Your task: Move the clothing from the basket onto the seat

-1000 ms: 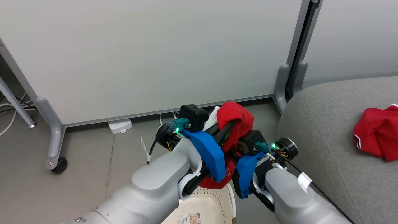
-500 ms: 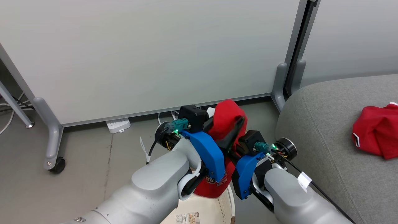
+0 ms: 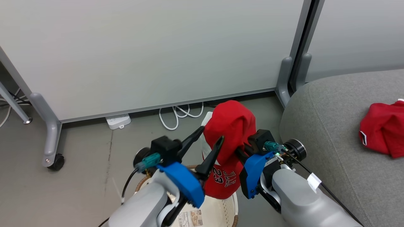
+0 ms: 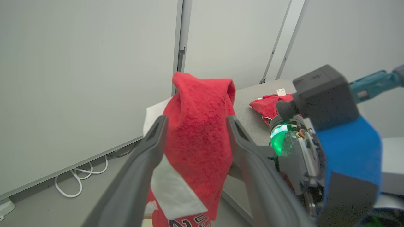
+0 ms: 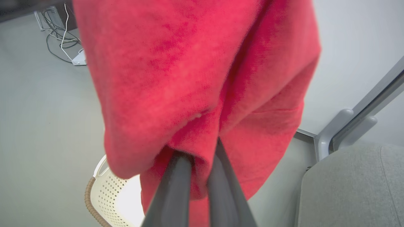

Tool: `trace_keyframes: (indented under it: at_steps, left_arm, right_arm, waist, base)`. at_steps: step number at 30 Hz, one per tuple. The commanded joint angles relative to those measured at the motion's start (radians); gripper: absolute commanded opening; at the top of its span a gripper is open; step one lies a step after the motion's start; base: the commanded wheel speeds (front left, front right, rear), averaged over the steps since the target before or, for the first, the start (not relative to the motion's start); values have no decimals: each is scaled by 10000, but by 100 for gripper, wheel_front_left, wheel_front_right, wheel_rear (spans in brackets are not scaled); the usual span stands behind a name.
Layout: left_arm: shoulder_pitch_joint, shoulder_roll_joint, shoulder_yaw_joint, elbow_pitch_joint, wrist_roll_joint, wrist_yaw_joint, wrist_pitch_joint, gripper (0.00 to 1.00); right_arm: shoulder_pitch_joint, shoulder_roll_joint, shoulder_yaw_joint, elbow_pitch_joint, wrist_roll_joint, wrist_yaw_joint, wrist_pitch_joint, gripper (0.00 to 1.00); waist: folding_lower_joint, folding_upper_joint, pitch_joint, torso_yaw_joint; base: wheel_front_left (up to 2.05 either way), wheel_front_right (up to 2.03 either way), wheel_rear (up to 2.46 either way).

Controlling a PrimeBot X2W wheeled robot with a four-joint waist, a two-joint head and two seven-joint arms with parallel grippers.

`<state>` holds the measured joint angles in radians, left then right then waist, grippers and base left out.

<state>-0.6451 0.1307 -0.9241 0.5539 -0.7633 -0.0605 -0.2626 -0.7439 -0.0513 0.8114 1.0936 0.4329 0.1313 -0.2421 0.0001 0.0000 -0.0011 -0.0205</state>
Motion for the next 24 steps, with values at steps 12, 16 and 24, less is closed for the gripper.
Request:
trace_keyframes:
  at_steps: [12,16,24]
  left_arm:
    - [3099,210,3132,-1406,2303,54,-30,100]
    - [3755,148,3907,-1647,2888,-56,-30,100]
    - [4287,-132,4813,-1653,3627,-393,-31,100]
  right_arm:
    - [-121,-37,-262,319,-84,-11,-186,0]
    - [-81,-65,-318,356,-104,-11,-208,0]
    - [-54,-109,-402,421,-153,-11,-223,0]
  waist:
    - [-1,0,80,95]
    - [-1,0,124,113]
    - [-1,0,198,146]
  base:
    - [0,0,0]
    - [0,0,0]
    - [0,0,0]
